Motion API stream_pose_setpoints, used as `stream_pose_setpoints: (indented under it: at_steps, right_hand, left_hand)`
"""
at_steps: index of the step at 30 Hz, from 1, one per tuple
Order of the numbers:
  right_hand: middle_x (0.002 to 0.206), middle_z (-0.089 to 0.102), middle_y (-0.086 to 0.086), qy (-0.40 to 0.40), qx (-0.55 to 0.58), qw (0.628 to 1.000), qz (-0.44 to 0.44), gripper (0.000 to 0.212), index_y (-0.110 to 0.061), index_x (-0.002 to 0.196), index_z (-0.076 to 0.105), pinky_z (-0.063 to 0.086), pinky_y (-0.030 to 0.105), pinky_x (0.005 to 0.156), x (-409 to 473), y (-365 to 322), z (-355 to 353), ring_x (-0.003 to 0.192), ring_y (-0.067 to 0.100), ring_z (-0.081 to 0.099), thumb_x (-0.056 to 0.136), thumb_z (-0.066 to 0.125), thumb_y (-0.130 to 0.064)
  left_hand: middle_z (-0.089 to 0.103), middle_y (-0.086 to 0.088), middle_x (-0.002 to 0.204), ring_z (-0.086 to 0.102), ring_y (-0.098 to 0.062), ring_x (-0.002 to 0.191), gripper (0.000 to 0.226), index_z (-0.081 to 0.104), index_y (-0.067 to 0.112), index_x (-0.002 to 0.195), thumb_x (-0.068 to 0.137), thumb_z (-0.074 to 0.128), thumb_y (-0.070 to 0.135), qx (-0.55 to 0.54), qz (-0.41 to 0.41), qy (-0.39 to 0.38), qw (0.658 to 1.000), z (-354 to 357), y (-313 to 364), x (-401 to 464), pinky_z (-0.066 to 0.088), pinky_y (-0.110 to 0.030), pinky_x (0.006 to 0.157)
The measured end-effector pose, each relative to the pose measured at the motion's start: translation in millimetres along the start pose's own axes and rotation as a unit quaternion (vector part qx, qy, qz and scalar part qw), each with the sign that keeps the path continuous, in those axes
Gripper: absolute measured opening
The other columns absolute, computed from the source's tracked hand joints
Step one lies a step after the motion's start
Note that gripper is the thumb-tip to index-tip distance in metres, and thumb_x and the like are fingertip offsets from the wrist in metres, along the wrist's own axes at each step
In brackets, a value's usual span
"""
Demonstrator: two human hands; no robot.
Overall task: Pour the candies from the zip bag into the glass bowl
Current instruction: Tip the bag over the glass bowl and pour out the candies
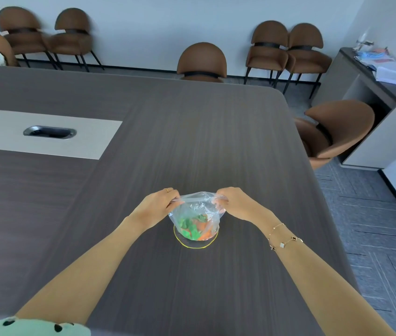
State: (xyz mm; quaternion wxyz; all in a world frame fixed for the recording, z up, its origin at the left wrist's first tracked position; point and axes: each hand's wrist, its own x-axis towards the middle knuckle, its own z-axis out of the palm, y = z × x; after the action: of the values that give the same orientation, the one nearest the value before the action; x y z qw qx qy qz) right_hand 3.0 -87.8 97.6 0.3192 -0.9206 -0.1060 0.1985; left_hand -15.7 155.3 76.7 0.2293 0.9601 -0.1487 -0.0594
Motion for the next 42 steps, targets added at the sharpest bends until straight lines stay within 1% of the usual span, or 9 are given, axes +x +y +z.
stream_pose_setpoints:
  at_steps: [3,9,15,18,22,30,35,38,42]
  right_hand:
    - [0.08,0.057,0.006,0.014,-0.003,1.0,-0.008,0.019,0.002,0.085,0.062,0.034,0.025,0.054,1,0,-3,0.068,0.019,0.046,0.089,0.043,-0.003]
    - [0.082,0.059,0.007,0.042,0.001,0.999,-0.007,0.02,0.0,0.086,0.061,0.035,0.026,0.055,7,-1,-12,0.067,0.019,0.047,0.091,0.042,-0.004]
    - [0.082,0.059,0.004,0.03,0.023,0.999,-0.012,0.02,-0.013,0.075,0.058,0.036,0.023,0.055,7,-6,-17,0.07,0.018,0.049,0.089,0.047,-0.005]
    - [0.085,0.063,0.011,0.032,0.021,0.999,-0.006,0.018,-0.007,0.081,0.062,0.037,0.025,0.057,8,-7,-15,0.071,0.019,0.051,0.091,0.047,-0.008]
    - [0.094,0.067,0.015,0.043,0.015,0.999,0.001,0.021,-0.002,0.09,0.064,0.038,0.025,0.057,10,-8,-15,0.073,0.019,0.052,0.093,0.044,-0.009]
    - [0.083,0.059,0.003,0.074,0.013,0.997,-0.012,0.02,-0.012,0.081,0.058,0.035,0.019,0.054,8,-14,-24,0.069,0.016,0.051,0.095,0.043,-0.009]
    - [0.08,0.056,-0.003,0.083,0.022,0.996,-0.016,0.019,-0.013,0.082,0.057,0.033,0.015,0.054,6,-21,-30,0.065,0.004,0.048,0.095,0.044,-0.006]
    - [0.083,0.062,0.004,0.089,0.025,0.996,-0.013,0.017,-0.004,0.084,0.061,0.035,0.018,0.055,6,-23,-32,0.069,0.014,0.052,0.093,0.046,-0.005]
    - [0.095,0.068,0.014,0.097,0.024,0.995,-0.021,0.017,-0.002,0.09,0.064,0.045,0.029,0.068,7,-30,-35,0.088,0.03,0.062,0.09,0.047,-0.006]
  left_hand:
    - [0.053,0.001,0.087,0.052,-0.021,0.076,0.026,0.055,0.012,0.092,0.099,0.042,0.033,-0.006,-0.002,0.009,1.0,-3,1,4,0.042,-0.032,0.069]
    - [0.054,0.0,0.088,0.053,-0.021,0.074,0.021,0.055,0.012,0.092,0.098,0.045,0.029,0.022,0.017,0.032,0.999,-14,5,17,0.045,-0.034,0.07]
    - [0.053,0.002,0.085,0.05,-0.019,0.071,0.017,0.055,0.014,0.09,0.096,0.048,0.028,0.001,0.009,0.03,1.0,-20,2,22,0.042,-0.03,0.064]
    - [0.05,0.004,0.083,0.048,-0.018,0.069,0.017,0.054,0.013,0.09,0.097,0.047,0.027,0.004,0.006,0.031,1.0,-21,2,24,0.04,-0.027,0.061]
    - [0.051,-0.002,0.085,0.052,-0.023,0.069,0.015,0.054,0.011,0.091,0.096,0.048,0.023,0.01,-0.003,0.038,0.999,-21,6,27,0.046,-0.037,0.066]
    - [0.047,-0.001,0.085,0.048,-0.022,0.066,0.013,0.056,0.009,0.091,0.096,0.049,0.018,-0.022,-0.009,0.062,0.998,-28,13,35,0.044,-0.037,0.064]
    - [0.05,-0.003,0.087,0.049,-0.022,0.068,0.012,0.056,0.01,0.092,0.096,0.049,0.018,-0.022,-0.007,0.074,0.997,-33,14,37,0.047,-0.04,0.066]
    - [0.049,0.0,0.087,0.051,-0.024,0.069,0.011,0.056,0.01,0.093,0.095,0.049,0.017,-0.019,-0.002,0.083,0.996,-35,14,36,0.045,-0.038,0.066]
    - [0.049,0.0,0.088,0.05,-0.023,0.071,0.01,0.058,0.009,0.095,0.094,0.051,0.016,-0.016,0.001,0.103,0.995,-40,11,32,0.042,-0.033,0.064]
